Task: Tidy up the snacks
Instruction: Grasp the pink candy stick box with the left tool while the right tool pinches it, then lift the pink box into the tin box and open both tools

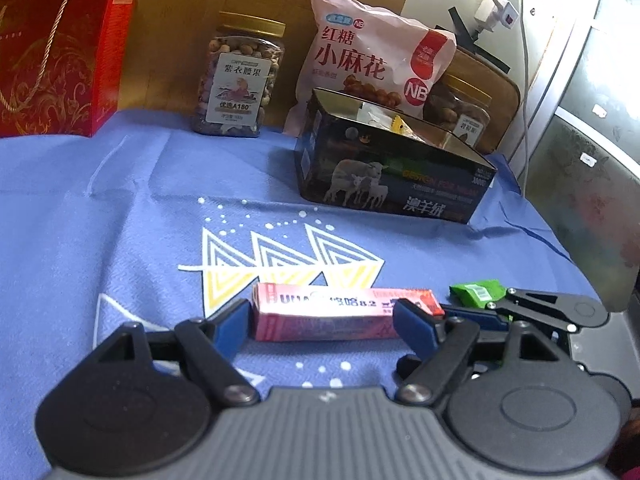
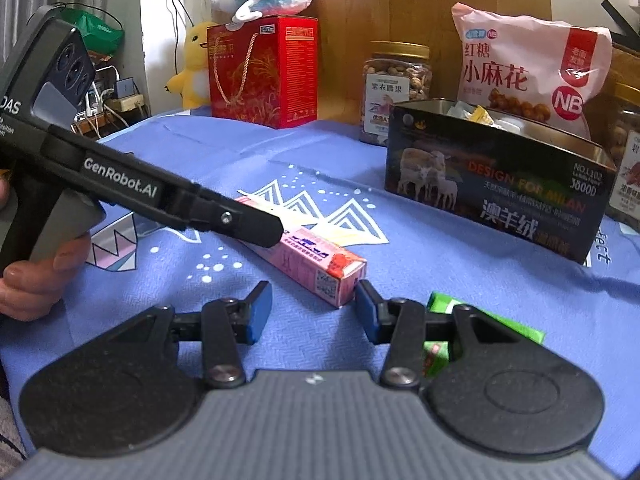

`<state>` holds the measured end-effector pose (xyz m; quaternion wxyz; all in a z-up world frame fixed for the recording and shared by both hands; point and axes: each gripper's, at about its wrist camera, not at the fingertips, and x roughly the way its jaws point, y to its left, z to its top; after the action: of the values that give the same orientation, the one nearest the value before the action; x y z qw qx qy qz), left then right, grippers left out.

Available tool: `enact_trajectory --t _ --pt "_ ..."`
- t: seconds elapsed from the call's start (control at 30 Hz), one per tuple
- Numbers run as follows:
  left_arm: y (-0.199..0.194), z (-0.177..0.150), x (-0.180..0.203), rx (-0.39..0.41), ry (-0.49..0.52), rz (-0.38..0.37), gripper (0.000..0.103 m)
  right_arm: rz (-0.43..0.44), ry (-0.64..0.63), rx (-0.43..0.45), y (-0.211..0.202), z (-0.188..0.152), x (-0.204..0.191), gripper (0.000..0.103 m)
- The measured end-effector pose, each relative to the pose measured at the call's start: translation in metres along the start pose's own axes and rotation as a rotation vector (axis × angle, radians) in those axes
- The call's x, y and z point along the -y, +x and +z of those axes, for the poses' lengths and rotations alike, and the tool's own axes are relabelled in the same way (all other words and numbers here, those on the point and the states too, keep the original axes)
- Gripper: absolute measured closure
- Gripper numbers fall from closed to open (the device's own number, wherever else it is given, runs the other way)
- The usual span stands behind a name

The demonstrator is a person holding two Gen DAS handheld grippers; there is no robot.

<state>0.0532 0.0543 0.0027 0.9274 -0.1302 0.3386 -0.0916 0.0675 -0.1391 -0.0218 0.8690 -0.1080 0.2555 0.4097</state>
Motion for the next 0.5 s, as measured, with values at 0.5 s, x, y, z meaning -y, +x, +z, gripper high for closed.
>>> enact_trajectory --t 0.5 --pt "-0.009 0.044 0.023 0.094 0.072 -0.024 0.035 -0.122 0.001 0.146 -0.02 0.021 0.018 0.071"
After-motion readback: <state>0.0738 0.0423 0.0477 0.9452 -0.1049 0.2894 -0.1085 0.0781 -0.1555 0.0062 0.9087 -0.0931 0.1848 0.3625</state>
